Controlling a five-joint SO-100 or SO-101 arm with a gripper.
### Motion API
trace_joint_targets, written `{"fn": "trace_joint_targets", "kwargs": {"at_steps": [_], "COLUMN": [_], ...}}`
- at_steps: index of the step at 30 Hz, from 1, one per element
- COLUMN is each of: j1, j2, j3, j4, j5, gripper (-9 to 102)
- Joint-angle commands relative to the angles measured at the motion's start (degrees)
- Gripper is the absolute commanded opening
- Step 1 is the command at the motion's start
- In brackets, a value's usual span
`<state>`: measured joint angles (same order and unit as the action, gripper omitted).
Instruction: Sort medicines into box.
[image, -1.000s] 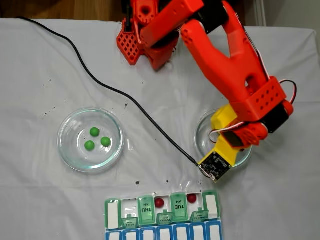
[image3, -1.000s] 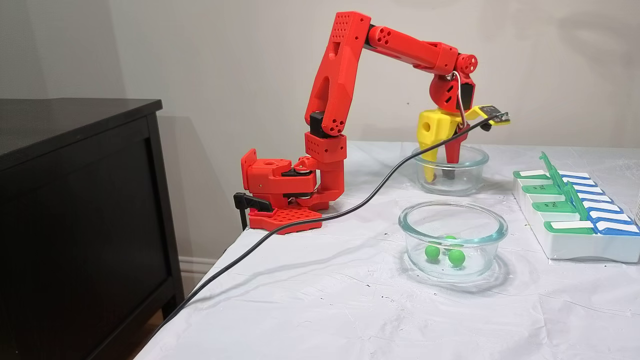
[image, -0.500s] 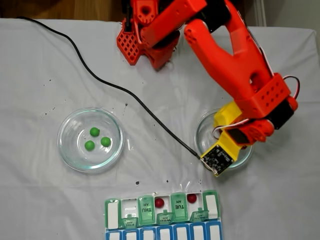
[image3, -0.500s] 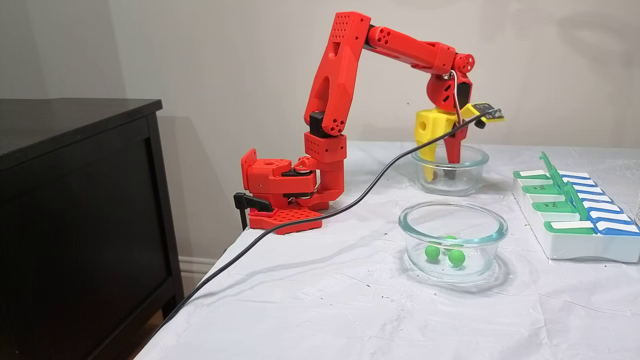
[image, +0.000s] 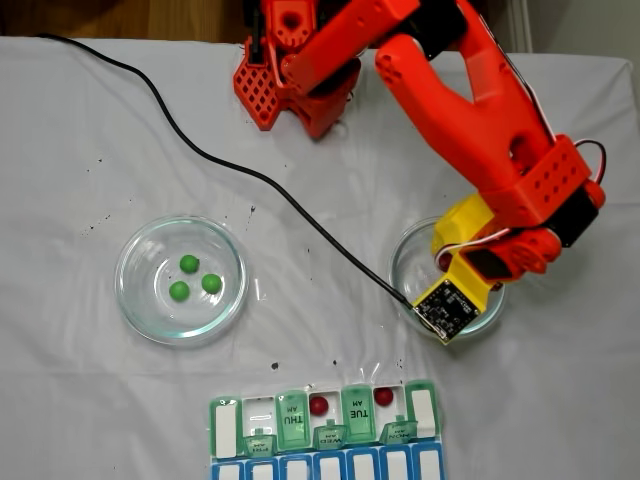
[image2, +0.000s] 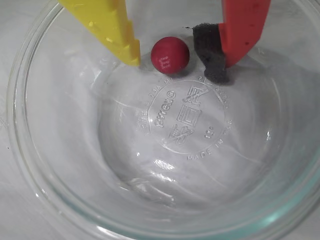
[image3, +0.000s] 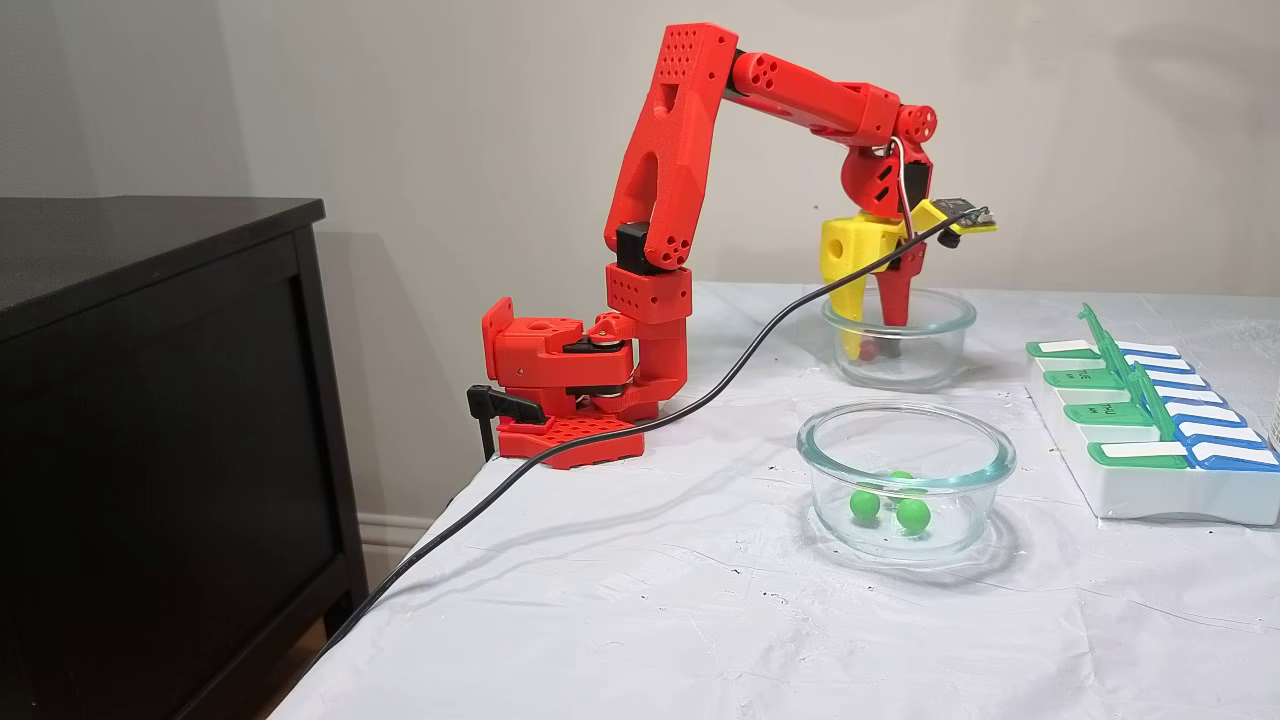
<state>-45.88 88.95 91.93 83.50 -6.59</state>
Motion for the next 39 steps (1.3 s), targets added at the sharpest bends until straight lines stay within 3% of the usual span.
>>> {"fn": "trace_joint_targets", "kwargs": {"at_steps": [1,5,9,17,19,24,39], "j1": [-4.31,-5.45,-4.92,-3.16,-2.64,-0.44,3.69], "j2": [6.94,8.00,6.59,4.22,3.60,0.62,-1.85], "j3": [0.53,0.79,0.26,-0.79,-1.14,-5.10,-10.11], "j4": [2.02,2.46,2.02,1.14,0.88,1.49,2.20], "j5": [-0.09,0.18,0.44,0.35,-0.53,-1.93,-3.16], "gripper": [16,13,0,0,13,30,30]}}
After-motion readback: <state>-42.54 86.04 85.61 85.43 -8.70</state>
